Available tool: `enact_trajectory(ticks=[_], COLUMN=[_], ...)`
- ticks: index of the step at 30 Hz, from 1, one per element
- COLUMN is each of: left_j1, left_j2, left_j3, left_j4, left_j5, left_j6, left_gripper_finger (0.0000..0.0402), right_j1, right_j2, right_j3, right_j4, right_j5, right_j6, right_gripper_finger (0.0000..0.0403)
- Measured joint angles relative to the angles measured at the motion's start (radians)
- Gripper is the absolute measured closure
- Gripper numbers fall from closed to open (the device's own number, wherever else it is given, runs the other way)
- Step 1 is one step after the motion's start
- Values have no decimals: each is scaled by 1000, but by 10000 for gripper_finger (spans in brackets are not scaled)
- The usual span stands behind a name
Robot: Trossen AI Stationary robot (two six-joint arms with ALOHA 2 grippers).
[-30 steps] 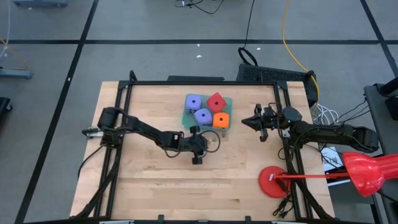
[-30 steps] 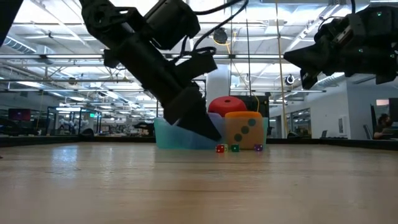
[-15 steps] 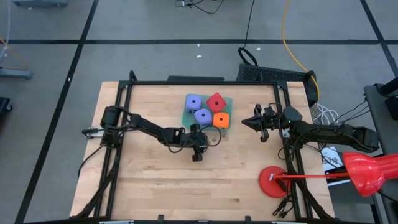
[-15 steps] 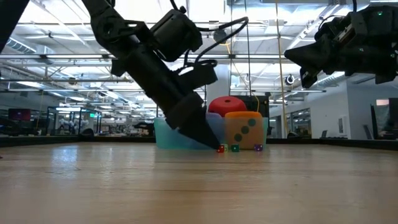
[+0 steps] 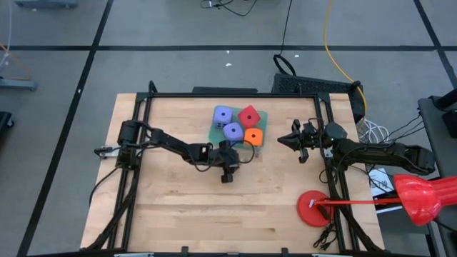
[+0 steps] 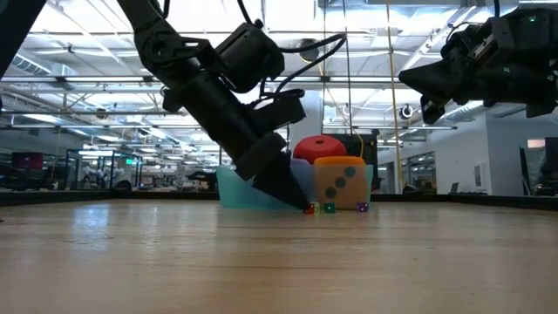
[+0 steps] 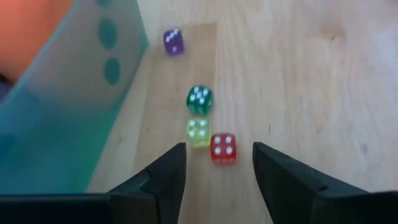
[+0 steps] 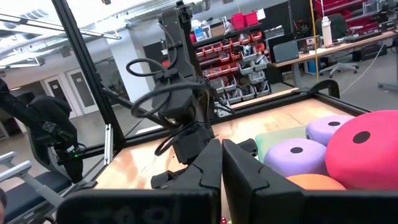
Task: Pick & Place Dice
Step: Put the small red dice into the basket
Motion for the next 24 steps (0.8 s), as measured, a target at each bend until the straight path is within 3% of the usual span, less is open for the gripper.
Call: enact_trajectory(ticks=[3, 24], left_j1=[7, 7], left_j2=[0, 25], left_j3=[0, 0], left_j4=[21, 25], left_j5=[38, 39], left_j6=[15, -7], left_gripper_finger=[206, 206], right_j1=[0, 0], right_j2=[0, 0], right_j3=[0, -1], right_j4=[0, -2], right_j5=[0, 1], right_j6=[-1, -8], right_gripper_finger=[399, 399])
